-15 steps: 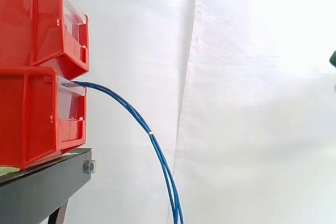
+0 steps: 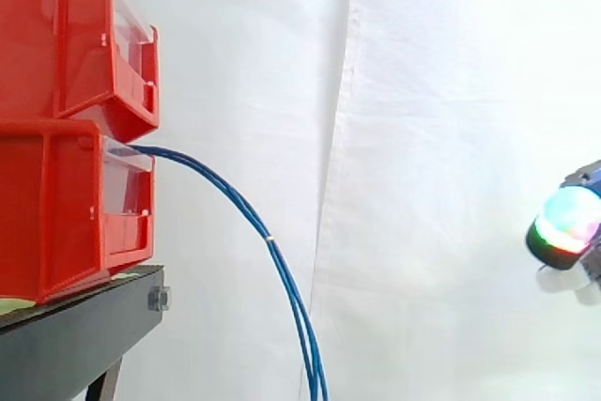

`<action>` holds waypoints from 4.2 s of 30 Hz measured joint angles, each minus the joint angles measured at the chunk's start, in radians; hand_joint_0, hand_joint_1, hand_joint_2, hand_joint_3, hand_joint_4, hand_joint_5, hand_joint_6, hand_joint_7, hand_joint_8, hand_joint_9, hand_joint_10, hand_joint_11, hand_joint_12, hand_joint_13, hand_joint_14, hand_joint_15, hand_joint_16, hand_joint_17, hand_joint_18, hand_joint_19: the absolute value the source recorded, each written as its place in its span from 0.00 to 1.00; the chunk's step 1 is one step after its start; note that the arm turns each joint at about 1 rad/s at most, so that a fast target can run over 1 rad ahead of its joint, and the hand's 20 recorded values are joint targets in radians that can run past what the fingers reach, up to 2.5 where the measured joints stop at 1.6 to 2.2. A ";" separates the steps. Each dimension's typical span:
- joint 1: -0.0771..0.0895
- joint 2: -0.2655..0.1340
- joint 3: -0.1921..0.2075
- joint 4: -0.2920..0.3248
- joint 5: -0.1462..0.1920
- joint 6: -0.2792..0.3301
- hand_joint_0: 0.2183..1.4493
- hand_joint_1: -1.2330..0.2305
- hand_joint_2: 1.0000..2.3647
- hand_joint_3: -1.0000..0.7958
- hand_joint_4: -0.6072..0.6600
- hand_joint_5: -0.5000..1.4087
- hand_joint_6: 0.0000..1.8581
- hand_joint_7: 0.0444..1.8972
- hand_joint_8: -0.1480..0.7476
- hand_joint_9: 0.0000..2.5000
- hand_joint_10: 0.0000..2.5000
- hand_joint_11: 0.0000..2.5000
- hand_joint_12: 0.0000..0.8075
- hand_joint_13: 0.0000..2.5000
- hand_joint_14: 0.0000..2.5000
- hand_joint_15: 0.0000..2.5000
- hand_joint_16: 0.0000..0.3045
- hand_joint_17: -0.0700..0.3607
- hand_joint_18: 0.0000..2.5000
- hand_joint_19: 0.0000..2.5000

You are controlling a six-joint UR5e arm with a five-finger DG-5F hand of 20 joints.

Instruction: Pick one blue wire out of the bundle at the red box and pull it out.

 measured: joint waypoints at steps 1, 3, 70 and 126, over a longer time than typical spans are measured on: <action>0.003 -0.013 0.004 0.022 0.000 0.000 0.26 0.36 0.00 0.28 0.70 0.19 0.27 0.47 0.45 0.22 0.00 0.06 0.44 0.07 0.00 0.04 0.21 0.50 0.01 0.12; 0.009 -0.045 0.017 0.067 0.001 0.000 0.26 0.37 0.00 0.28 0.70 0.19 0.27 0.46 0.45 0.22 0.00 0.06 0.44 0.07 0.00 0.04 0.21 0.50 0.01 0.11; 0.031 -0.533 0.614 0.052 -0.029 0.138 0.31 0.42 0.01 0.36 0.81 0.21 0.27 0.50 0.46 0.28 0.00 0.08 0.44 0.11 0.00 0.06 0.20 0.47 0.05 0.13; 0.028 -0.532 0.611 0.025 -0.059 0.088 0.32 0.41 0.01 0.39 0.71 0.21 0.29 0.62 0.46 0.29 0.01 0.13 0.45 0.13 0.00 0.07 0.19 0.47 0.08 0.15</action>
